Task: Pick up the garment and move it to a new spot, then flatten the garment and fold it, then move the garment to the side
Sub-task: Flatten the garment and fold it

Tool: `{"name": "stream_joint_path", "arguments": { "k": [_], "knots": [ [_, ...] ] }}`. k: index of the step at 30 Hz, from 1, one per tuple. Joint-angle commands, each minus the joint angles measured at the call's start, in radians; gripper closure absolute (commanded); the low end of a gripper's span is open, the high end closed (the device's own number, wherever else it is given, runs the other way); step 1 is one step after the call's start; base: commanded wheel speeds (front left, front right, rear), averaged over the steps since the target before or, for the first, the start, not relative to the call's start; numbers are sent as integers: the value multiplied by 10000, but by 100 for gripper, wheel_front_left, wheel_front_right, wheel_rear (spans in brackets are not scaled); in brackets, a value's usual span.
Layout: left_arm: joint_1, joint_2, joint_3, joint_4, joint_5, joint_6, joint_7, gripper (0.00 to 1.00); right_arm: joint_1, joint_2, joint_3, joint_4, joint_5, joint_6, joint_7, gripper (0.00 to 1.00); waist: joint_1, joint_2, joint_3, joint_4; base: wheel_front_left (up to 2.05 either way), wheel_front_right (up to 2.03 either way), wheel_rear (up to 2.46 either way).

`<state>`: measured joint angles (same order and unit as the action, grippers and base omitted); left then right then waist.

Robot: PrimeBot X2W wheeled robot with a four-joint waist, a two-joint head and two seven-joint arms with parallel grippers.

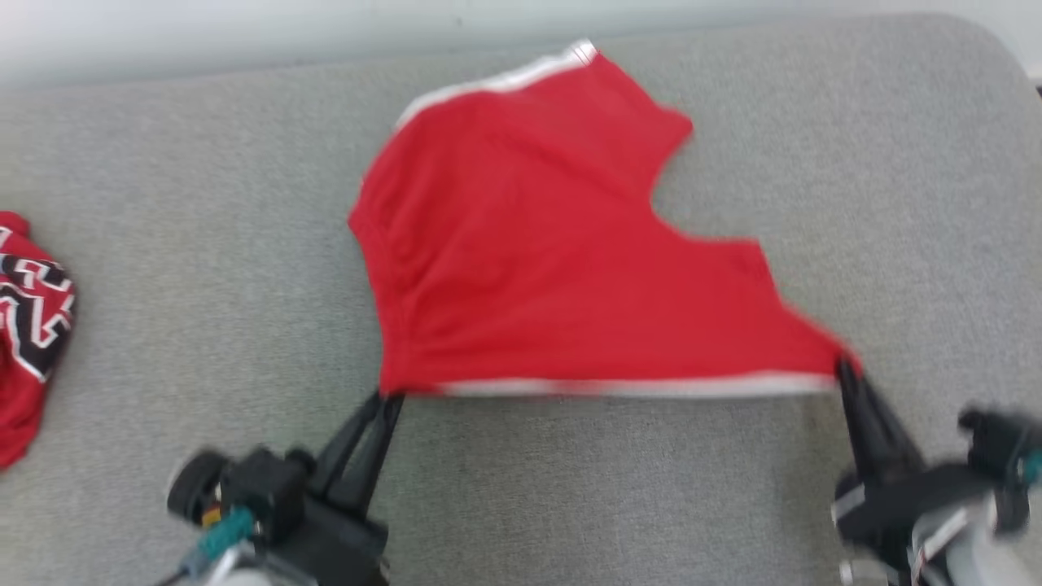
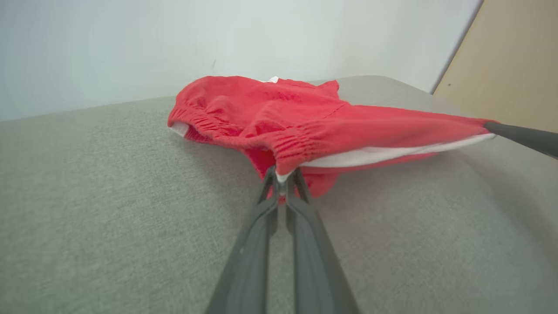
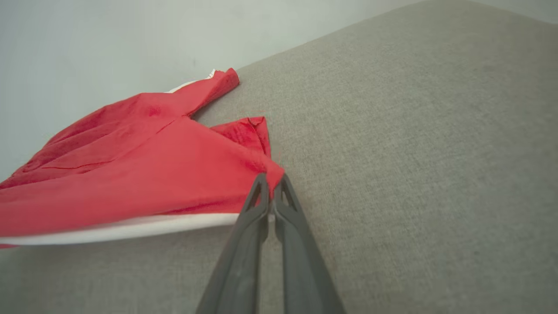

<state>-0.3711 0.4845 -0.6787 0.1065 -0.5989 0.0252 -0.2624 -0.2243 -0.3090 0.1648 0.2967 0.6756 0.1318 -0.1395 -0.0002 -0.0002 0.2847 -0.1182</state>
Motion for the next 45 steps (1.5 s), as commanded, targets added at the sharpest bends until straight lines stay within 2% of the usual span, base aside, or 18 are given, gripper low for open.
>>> {"name": "stream_joint_path", "arguments": {
  "k": [1,7,12,20,26,32,45],
  "knots": [
    [358,-34,135,85,153,-39,-34,100,418,26,-195,-71,-143,-24,70,100,2,2,-269,199,0,0,0],
    [1539,-373,809,360,600,-317,-34,100,2575,723,-894,-814,-485,-25,575,100,2,2,-651,449,0,0,0],
    [2413,-554,1404,429,941,-443,-36,100,3779,1257,-1344,-1442,-785,-27,969,100,2,2,-778,423,0,0,0],
    [3008,-832,1682,144,1598,-603,-35,100,4122,1779,-1741,-2720,-1090,-27,1405,100,2,2,-818,485,0,0,0],
    [2805,-1165,1756,-307,2078,-784,-35,100,3350,1356,-1902,-3284,-1342,-25,1718,100,2,2,-916,595,0,0,0],
    [2302,-1322,1797,-541,2389,-1056,-35,100,1941,809,-1816,-3088,-1422,-26,2022,100,2,2,-831,834,0,0,0],
    [-19,-1858,1574,681,2348,-1496,-35,100,-2522,-55,-966,-254,-1253,-24,2035,100,2,2,39,1419,0,0,0]
  ]
}}
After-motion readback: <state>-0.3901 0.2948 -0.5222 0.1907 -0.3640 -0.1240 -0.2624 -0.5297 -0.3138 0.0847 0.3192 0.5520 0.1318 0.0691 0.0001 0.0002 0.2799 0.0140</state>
